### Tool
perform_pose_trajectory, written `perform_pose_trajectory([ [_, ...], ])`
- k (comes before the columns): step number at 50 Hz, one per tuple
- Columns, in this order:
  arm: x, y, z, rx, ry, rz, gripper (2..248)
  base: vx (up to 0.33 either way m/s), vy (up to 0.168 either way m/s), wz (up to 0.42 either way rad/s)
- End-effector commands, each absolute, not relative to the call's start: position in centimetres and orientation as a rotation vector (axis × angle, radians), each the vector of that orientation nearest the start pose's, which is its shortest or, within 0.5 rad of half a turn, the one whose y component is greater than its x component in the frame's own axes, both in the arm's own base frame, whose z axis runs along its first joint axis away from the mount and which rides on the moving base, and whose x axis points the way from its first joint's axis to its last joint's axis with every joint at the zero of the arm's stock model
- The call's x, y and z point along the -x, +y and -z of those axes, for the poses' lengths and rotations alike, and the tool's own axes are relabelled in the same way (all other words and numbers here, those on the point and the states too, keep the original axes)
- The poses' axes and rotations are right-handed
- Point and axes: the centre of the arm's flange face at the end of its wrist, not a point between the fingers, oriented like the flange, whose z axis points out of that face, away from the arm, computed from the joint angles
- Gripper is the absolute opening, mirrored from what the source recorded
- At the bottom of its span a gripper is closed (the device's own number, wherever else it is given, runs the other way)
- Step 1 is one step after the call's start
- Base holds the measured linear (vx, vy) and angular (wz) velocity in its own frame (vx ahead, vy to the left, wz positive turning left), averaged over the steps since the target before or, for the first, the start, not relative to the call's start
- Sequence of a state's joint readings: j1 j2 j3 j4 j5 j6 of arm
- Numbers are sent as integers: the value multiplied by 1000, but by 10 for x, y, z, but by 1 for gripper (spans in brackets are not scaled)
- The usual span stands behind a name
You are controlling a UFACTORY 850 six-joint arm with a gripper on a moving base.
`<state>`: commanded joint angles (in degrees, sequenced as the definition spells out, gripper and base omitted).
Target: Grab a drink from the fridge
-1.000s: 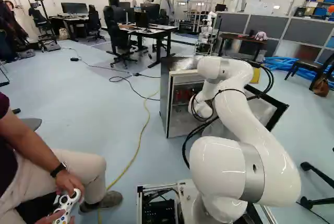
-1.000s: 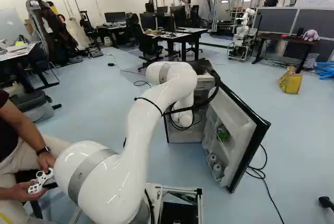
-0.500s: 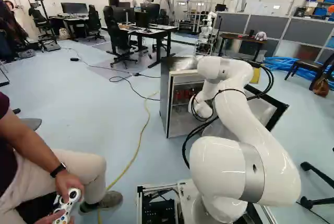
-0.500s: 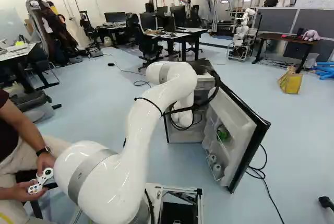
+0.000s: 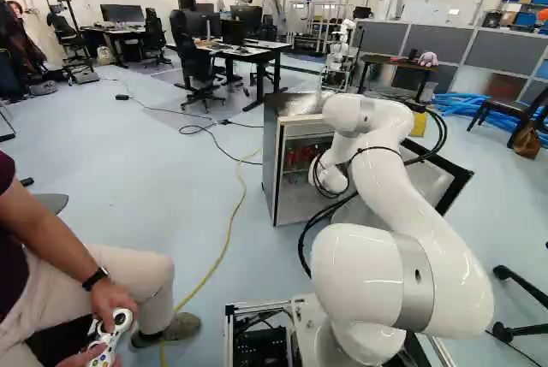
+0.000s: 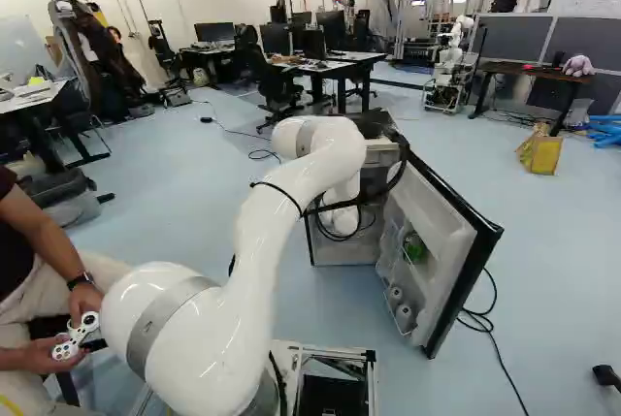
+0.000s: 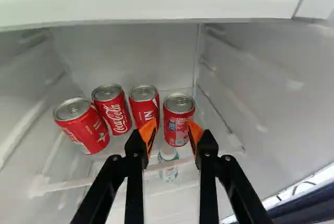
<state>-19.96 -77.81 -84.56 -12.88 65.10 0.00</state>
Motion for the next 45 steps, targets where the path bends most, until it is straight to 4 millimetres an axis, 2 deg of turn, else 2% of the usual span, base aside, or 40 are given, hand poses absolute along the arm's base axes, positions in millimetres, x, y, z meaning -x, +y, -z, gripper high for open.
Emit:
perform_pose_trajectory([
  [45, -642, -210, -8, 2604, 127, 1920, 112, 0, 0, 0],
])
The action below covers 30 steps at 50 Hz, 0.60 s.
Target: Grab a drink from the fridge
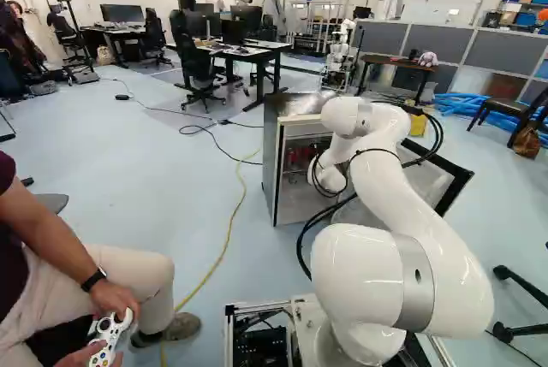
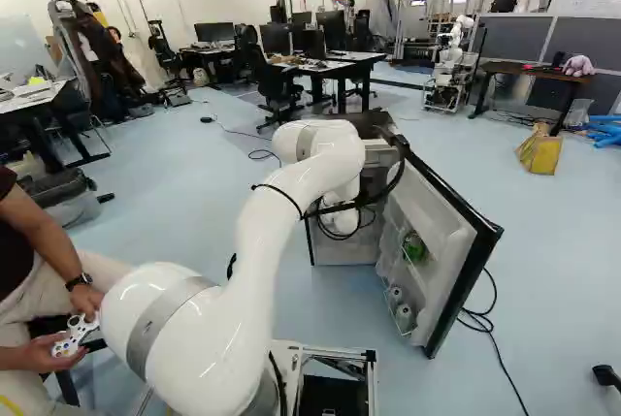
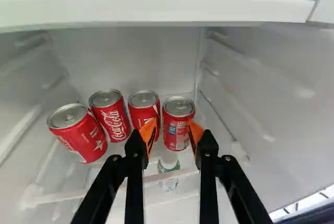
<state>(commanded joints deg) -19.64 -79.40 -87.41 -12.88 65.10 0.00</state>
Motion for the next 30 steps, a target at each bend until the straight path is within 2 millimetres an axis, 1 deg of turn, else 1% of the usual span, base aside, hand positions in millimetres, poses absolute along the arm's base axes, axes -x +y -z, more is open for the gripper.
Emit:
perform_pose_trajectory([
  [3, -642, -210, -8, 2604, 127, 1920, 112, 0, 0, 0],
  [4, -642, -210, -8, 2604, 127, 1920, 120, 0, 0, 0],
  [9, -642, -210, -8, 2604, 127, 1920, 120, 0, 0, 0],
  [10, -642, -210, -8, 2604, 127, 1920, 132, 0, 0, 0],
  [14, -642, -210, -8, 2604, 127, 1920, 132, 0, 0, 0],
  [15, -642, -210, -8, 2604, 127, 1920, 144, 0, 0, 0],
  [19, -642, -210, -8, 2604, 127, 1920, 144, 0, 0, 0],
  [20, -642, -210, -8, 2604, 127, 1920, 155, 0, 0, 0],
  [30, -642, -210, -8, 2604, 127, 1920, 154, 0, 0, 0],
])
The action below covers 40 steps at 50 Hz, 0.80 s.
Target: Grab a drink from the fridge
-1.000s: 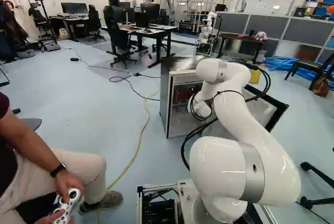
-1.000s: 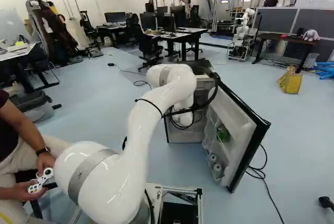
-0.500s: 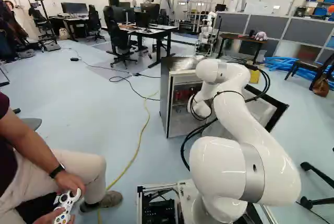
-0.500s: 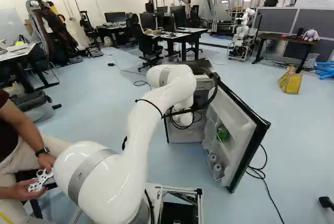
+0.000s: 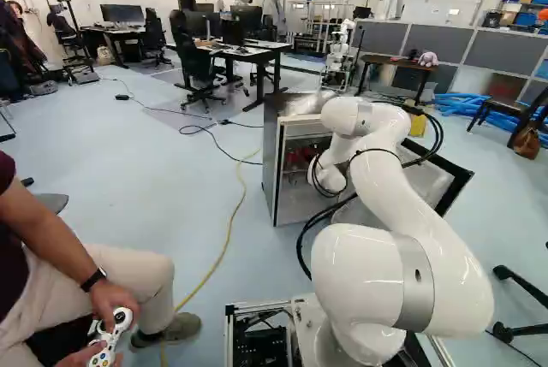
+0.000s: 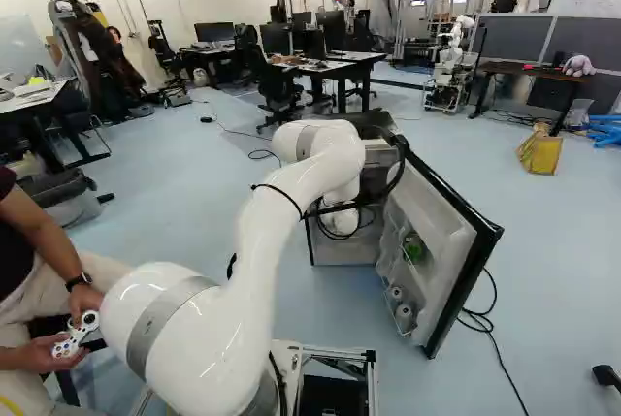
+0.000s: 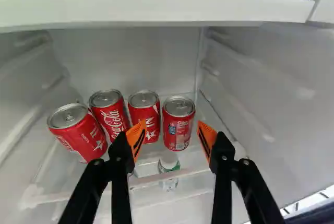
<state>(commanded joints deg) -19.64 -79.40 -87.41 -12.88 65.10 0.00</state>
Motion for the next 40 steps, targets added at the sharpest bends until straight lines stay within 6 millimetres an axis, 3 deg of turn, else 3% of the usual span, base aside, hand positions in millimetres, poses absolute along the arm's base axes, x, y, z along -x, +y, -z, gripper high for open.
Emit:
perform_pose_trajectory([
  [40, -654, -211, -2, 2602, 117, 1927, 154, 0, 0, 0],
])
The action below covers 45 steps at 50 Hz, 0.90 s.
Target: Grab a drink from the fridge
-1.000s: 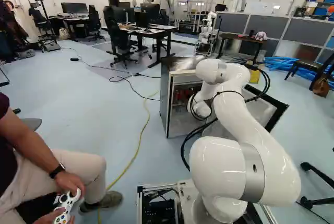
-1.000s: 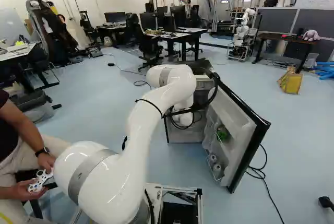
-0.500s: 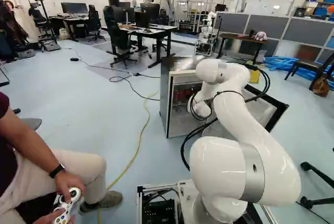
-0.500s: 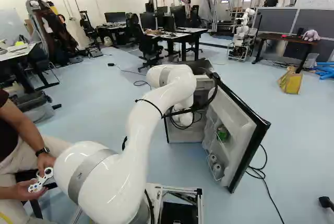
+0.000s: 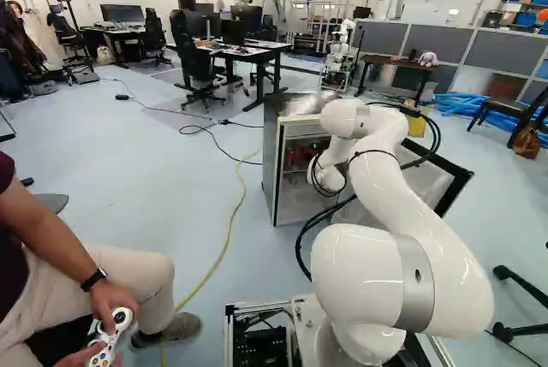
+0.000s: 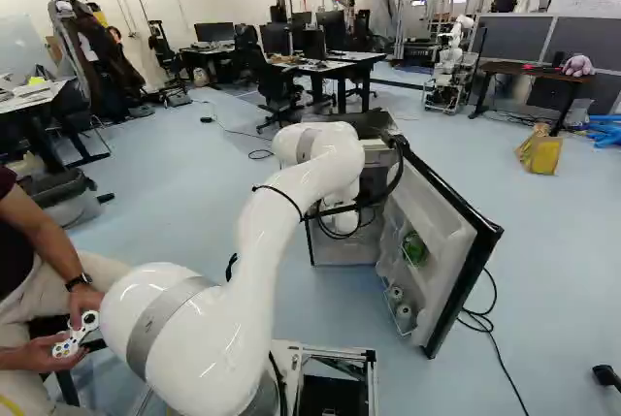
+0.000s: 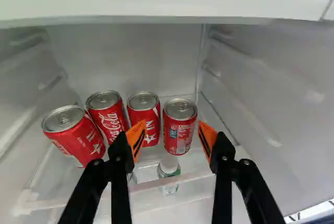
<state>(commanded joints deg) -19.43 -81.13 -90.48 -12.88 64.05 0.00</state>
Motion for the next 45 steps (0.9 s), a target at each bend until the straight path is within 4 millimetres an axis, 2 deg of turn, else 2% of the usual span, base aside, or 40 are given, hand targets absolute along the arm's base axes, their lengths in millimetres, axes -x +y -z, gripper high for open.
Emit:
perform_pose_trajectory([
  [45, -677, -226, 11, 2585, 116, 1980, 154, 0, 0, 0],
])
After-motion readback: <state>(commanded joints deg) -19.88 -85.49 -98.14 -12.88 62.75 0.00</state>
